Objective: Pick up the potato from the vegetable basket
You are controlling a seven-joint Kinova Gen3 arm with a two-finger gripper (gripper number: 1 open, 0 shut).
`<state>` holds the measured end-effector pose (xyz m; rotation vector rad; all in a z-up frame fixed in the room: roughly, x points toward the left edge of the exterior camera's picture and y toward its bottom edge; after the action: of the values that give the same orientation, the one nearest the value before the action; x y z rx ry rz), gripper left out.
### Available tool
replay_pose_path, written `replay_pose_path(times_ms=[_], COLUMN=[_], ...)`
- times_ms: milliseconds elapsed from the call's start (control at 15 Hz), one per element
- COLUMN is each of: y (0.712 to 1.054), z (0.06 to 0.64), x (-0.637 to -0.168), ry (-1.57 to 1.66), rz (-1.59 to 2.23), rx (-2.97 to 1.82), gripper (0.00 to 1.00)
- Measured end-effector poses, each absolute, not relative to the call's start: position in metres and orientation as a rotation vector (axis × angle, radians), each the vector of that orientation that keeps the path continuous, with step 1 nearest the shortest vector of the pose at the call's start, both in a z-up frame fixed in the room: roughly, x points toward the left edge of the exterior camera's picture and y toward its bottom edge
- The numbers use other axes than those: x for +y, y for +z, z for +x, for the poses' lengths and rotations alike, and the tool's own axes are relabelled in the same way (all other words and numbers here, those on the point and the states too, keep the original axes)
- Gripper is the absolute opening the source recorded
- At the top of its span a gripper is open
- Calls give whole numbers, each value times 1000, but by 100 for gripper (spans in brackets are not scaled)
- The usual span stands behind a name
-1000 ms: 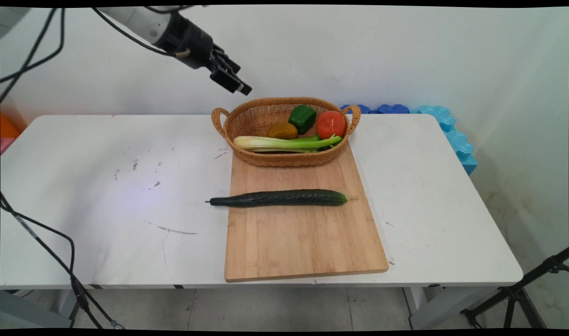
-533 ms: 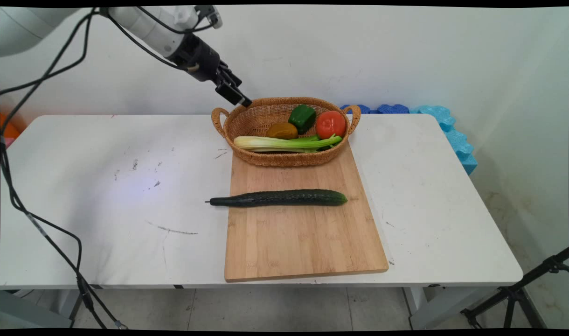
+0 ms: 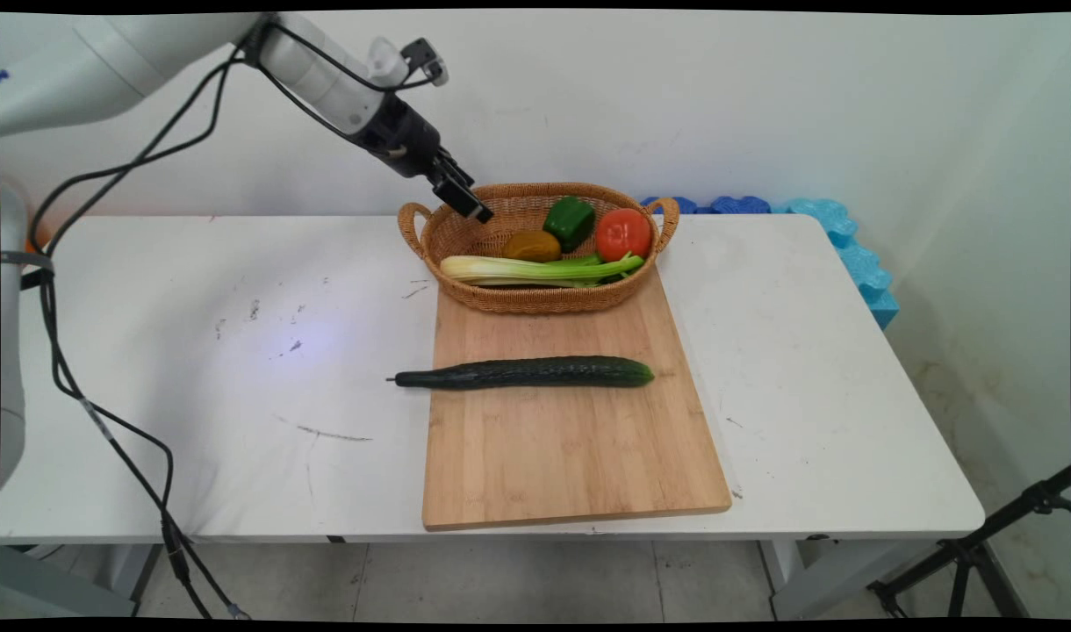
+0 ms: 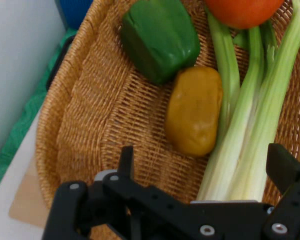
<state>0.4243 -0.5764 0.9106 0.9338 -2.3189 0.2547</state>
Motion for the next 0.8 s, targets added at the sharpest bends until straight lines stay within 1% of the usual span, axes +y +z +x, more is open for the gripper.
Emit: replay_pose_path(times_ms=[800], y=[866], z=[397], x=[-608], ry=[198], rz=[922], rx=[-2314], gripper=[100])
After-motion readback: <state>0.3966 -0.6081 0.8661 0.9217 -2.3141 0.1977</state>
